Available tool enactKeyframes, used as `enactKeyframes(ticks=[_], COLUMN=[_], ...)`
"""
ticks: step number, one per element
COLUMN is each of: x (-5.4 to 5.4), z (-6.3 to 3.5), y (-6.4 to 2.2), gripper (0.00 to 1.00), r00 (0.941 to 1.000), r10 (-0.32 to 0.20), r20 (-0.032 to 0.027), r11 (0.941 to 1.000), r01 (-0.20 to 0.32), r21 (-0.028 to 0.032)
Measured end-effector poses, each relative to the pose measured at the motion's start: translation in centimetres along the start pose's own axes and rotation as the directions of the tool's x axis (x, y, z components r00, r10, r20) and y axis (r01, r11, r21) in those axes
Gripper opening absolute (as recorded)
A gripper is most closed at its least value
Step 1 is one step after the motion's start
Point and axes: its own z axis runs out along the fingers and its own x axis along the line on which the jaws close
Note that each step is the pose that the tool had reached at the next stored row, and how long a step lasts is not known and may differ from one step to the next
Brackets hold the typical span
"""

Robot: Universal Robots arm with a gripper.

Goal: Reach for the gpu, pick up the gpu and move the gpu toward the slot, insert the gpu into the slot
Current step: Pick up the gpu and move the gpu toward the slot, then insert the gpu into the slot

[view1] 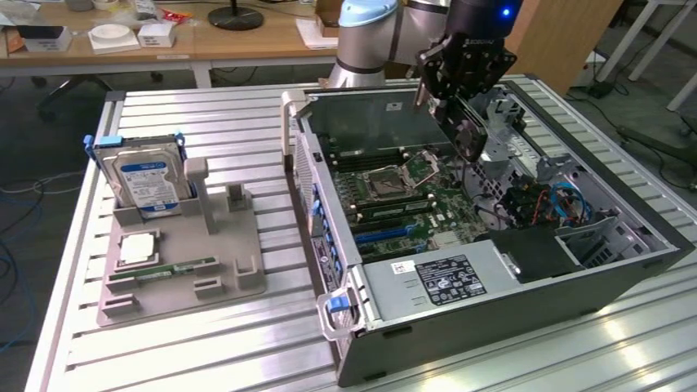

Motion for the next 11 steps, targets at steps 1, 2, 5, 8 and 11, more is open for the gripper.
enactKeyframes(ticks=[1, 2, 5, 8, 11], x=[0.0, 0.0, 0.0, 0.0, -0.01], z=[0.0, 0.01, 0.01, 0.01, 0.01], y=[0.0, 0.0, 0.0, 0.0, 0.0], gripper=[0.29, 0.29, 0.29, 0.29, 0.29], r00=[1.0, 1.0, 1.0, 1.0, 1.0], r10=[0.0, 0.0, 0.0, -0.001, -0.008], r20=[0.0, 0.0001, 0.0, 0.0, 0.0002], r11=[1.0, 1.0, 1.0, 1.0, 1.0], r01=[0.0, 0.0, 0.0, 0.001, 0.008], r21=[-0.0001, -0.0001, -0.0001, -0.0001, -0.0003])
